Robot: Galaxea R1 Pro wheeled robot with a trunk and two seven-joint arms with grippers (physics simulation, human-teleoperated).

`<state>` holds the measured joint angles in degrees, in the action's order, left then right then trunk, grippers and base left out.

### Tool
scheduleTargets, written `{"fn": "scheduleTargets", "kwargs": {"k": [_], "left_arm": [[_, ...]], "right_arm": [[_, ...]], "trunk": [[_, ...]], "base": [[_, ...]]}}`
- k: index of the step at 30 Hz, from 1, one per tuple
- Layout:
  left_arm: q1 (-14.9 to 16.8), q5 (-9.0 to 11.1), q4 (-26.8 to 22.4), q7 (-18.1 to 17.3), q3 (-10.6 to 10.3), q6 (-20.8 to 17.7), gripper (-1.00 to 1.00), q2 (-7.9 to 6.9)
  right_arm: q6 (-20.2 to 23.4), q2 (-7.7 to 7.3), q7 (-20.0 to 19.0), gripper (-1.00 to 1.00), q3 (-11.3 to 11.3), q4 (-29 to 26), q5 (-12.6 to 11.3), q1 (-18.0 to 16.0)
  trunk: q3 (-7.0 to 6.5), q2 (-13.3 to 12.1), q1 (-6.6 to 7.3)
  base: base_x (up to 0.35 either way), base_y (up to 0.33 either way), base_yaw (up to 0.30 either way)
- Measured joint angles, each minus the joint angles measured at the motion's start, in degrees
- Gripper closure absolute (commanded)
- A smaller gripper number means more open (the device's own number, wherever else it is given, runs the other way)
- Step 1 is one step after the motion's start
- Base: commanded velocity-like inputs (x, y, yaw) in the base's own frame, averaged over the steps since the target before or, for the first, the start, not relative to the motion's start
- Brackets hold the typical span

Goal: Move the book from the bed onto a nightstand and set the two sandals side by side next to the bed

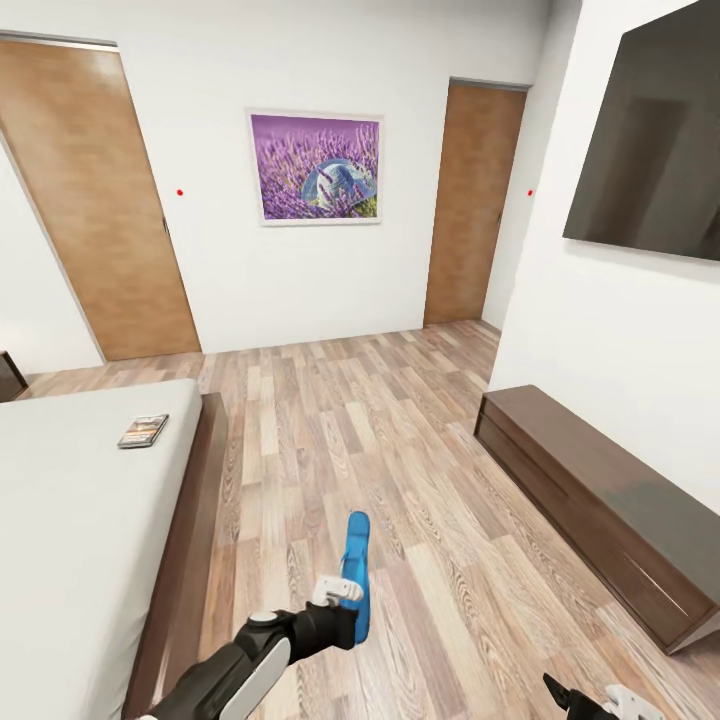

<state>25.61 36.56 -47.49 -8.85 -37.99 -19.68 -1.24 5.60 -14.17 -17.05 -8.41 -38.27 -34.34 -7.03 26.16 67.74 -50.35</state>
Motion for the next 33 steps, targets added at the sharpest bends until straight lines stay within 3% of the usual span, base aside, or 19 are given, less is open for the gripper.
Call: {"fn": "scheduleTargets", "kwargs": {"k": [5, 8, 11, 12, 13, 14, 15, 16, 17, 18, 22, 24, 28, 30, 33], "left_arm": [[0.0, -0.8, 2.3, -0.3, -6.2, 1.9, 1.0, -0.4], [0.0, -1.0, 5.3, -3.0, -9.5, 5.5, 1.0, -0.77], [0.0, -1.1, 8.6, -7.1, -10.4, 8.7, 1.0, -0.93], [0.0, -1.3, 11.0, -9.8, -10.5, 10.4, 1.0, -1.01], [0.0, -0.8, 17.4, -16.4, -10.6, 15.2, 1.0, -0.96], [0.0, -1.3, 20.9, -18.8, -10.6, 17.0, 1.0, -0.97], [0.0, -0.9, 21.7, -21.1, -10.4, 18.5, 1.0, -0.93], [0.0, -0.9, 24.1, -27.5, -10.5, 20.7, 1.0, -0.99], [0.0, -1.0, 26.4, -31.1, -10.4, 21.5, 1.0, -1.04], [0.0, -0.8, 27.7, -32.2, -10.3, 22.1, 1.0, -1.0], [0.0, -0.8, 32.4, -33.0, -10.2, 24.8, 1.0, -0.91], [0.0, -0.8, 34.2, -31.4, -10.3, 25.5, 1.0, -0.79], [0.0, -0.7, 35.3, -27.6, -10.5, 27.5, 1.0, -0.6], [0.0, -0.7, 35.5, -26.5, -10.4, 27.9, 1.0, -0.53], [0.0, -0.7, 35.6, -24.2, -10.5, 28.1, 1.0, -0.5]], "right_arm": [[0.0, 0.0, 0.0, -1.0, 0.0, 0.0, 0.0, 0.0], [0.0, 0.0, 0.0, -1.0, 0.0, 0.0, 0.0, 0.0], [0.0, 0.0, 0.0, -1.0, 0.0, 0.0, 0.0, 0.0], [0.0, 0.0, -0.1, -1.0, 0.0, 0.0, -0.1, 0.0], [0.0, 0.0, -0.1, -1.0, 0.0, 0.0, -0.1, 0.0], [0.0, 0.0, -0.1, -1.0, 0.1, 0.0, -0.1, 0.0], [0.0, 0.0, -0.1, -1.0, 0.1, 0.0, -0.1, 0.0], [0.0, 0.0, -0.1, -1.0, 0.3, 0.0, -0.1, 0.0], [0.1, 0.0, -0.2, -1.0, 0.4, 0.0, -0.1, 0.0], [0.1, 0.0, -0.2, -1.0, 0.5, 0.1, -0.1, 0.0], [0.1, 0.0, -1.4, -1.0, 0.6, 0.1, -0.1, 0.0], [0.1, -0.01, -6.4, -1.0, 0.5, 0.3, -0.1, 0.0], [0.3, 0.0, -20.0, -1.0, 0.2, 1.3, 0.0, 0.0], [0.2, 0.01, -22.9, -1.0, 0.2, 3.3, 0.1, 0.0], [0.1, 0.01, -23.8, -1.0, 0.3, 4.6, 0.1, 0.0]], "trunk": [[0.01, 0.0, 0.0], [0.0, 0.0, 0.0], [0.0, 0.0, 0.0], [0.01, 0.0, 0.0], [0.0, 0.0, 0.0], [0.01, 0.0, 0.0], [0.0, 0.0, 0.0], [0.01, 0.0, 0.0], [0.01, 0.0, 0.0], [0.0, 0.0, 0.0], [0.01, 0.0, 0.0], [0.0, 0.0, 0.0], [0.0, 0.0, 0.0], [0.0, 0.0, 0.0], [0.0, 0.0, 0.0]], "base": [[0.0, 0.0, 0.0], [0.0, 0.0, 0.0], [0.0, 0.0, 0.0], [0.0, 0.0, 0.0], [0.0, 0.0, 0.0], [0.0, 0.0, 0.0], [0.0, 0.0, 0.0], [0.0, 0.0, 0.0], [0.0, 0.0, 0.0], [0.0, 0.0, 0.0], [0.0, 0.0, 0.0], [0.0, 0.0, 0.0], [0.0, 0.0, 0.0], [0.0, 0.0, 0.0], [0.0, 0.0, 0.0]]}}
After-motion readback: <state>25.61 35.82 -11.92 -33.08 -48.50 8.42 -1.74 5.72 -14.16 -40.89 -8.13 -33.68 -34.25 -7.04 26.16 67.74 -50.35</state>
